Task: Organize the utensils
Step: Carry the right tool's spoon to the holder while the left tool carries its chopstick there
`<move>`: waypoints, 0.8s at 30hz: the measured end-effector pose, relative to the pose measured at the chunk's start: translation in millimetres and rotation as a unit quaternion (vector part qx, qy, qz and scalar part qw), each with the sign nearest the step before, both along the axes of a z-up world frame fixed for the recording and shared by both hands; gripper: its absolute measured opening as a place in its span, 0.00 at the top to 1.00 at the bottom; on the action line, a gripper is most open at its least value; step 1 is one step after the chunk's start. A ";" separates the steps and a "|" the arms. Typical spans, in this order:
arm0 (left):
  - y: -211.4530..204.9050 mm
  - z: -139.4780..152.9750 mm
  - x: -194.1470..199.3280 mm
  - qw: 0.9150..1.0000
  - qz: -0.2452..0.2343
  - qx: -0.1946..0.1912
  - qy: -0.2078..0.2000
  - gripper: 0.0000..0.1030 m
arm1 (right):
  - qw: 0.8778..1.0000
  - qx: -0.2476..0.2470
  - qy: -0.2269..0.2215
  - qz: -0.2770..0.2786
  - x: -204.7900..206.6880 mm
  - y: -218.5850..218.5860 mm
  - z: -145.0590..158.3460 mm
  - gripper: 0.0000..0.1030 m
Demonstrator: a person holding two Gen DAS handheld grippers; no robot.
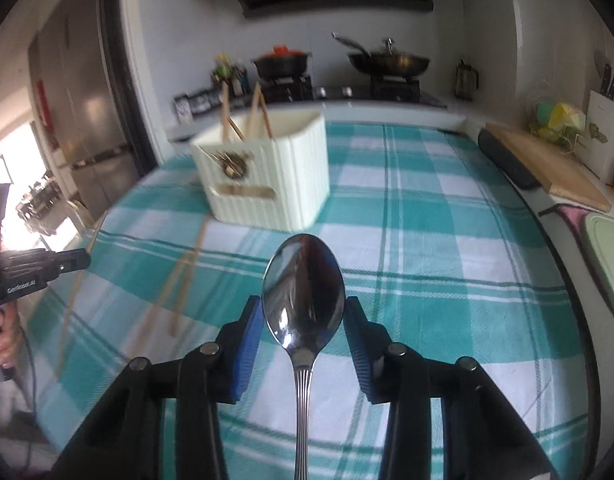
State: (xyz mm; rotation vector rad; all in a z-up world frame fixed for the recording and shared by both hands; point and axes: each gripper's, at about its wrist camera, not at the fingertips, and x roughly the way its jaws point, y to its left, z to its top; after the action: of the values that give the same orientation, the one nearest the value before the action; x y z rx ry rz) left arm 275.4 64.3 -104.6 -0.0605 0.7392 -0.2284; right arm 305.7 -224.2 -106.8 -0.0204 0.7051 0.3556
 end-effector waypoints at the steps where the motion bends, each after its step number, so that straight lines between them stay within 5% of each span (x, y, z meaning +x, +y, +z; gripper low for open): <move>1: 2.2 12.4 -10.9 1.000 0.000 -0.005 -0.020 0.96 | 1.000 0.008 -0.012 0.006 -12.5 -0.6 9.5 0.60; 8: 15.3 51.9 -47.7 0.995 0.013 -0.044 -0.093 0.96 | 0.996 0.033 -0.080 0.027 -61.8 -1.0 45.9 0.60; 24: 26.0 80.3 -36.0 0.992 0.011 -0.062 -0.110 0.96 | 0.988 0.038 -0.135 0.056 -43.0 15.5 99.7 0.60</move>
State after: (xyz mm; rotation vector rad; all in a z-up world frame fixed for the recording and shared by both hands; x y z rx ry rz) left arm 239.4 90.4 -24.4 -0.1588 0.5051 -0.2553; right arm 262.8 -208.7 -7.1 -0.0356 0.4218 0.4778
